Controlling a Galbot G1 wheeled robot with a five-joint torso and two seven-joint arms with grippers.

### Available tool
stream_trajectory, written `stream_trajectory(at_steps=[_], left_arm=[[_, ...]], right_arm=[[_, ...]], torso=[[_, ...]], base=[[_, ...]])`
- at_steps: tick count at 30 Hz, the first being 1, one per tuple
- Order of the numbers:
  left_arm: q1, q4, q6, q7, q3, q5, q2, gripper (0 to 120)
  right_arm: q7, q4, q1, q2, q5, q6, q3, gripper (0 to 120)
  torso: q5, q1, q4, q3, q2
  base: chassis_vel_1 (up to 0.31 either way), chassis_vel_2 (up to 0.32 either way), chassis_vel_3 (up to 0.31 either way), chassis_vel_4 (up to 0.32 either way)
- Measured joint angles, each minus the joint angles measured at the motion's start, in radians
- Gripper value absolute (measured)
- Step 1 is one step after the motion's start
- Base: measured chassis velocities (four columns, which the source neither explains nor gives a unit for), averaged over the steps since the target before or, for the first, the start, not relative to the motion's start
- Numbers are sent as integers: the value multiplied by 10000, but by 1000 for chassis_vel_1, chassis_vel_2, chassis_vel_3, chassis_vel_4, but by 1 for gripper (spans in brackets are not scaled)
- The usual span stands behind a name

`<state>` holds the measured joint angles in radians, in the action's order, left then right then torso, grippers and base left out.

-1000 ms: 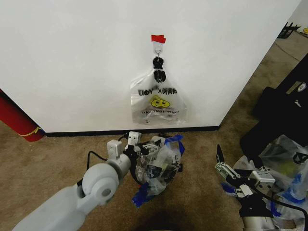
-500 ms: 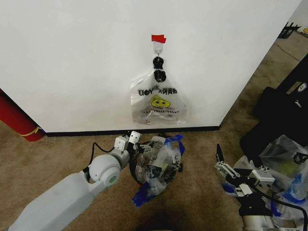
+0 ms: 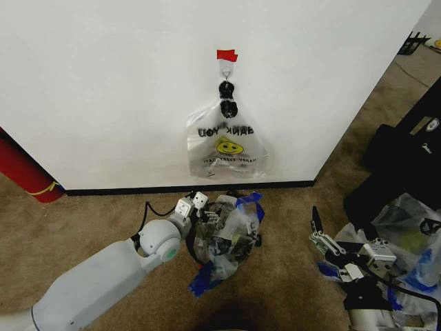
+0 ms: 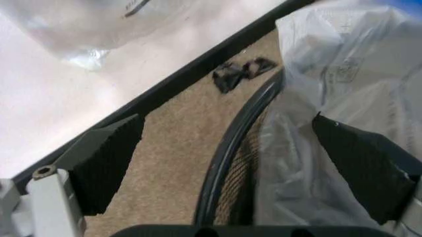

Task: Pick up the garbage bag from the wall and place it over the trash bin.

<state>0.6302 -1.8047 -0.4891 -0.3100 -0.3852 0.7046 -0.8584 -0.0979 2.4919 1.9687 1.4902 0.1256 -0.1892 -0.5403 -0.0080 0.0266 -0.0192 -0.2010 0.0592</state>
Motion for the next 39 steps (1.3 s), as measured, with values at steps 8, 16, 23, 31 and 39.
stream_trajectory(at_steps=[8, 16, 23, 31, 39], left_arm=[[65, 205, -277, 79, -297, -596, 4, 100], [237, 175, -591, 139, -307, -933, 144, 100], [702, -1274, -423, 35, 603, -393, 515, 100], [1419, -2525, 63, -466, 1486, -471, 901, 100], [2264, -4309, 579, -441, 1821, -753, 1597, 100]], right_arm=[[56, 12, 28, 9, 9, -79, 20, 100], [64, 13, 17, 38, 8, -103, 29, 100], [67, -12, -57, 48, -16, -95, 50, 100], [22, -13, -103, -3, 16, -23, 4, 100], [-419, -15, -197, -46, 14, 444, -17, 100]], torso=[[0, 0, 0, 0, 0], [1, -1, 1, 1, 0], [0, 0, 0, 0, 0], [-1, 0, 0, 0, 0], [-1, -1, 0, 1, 0]], base=[[0, 0, 0, 0], [0, 0, 0, 0], [0, 0, 0, 0], [0, 0, 0, 0], [0, 0, 0, 0]])
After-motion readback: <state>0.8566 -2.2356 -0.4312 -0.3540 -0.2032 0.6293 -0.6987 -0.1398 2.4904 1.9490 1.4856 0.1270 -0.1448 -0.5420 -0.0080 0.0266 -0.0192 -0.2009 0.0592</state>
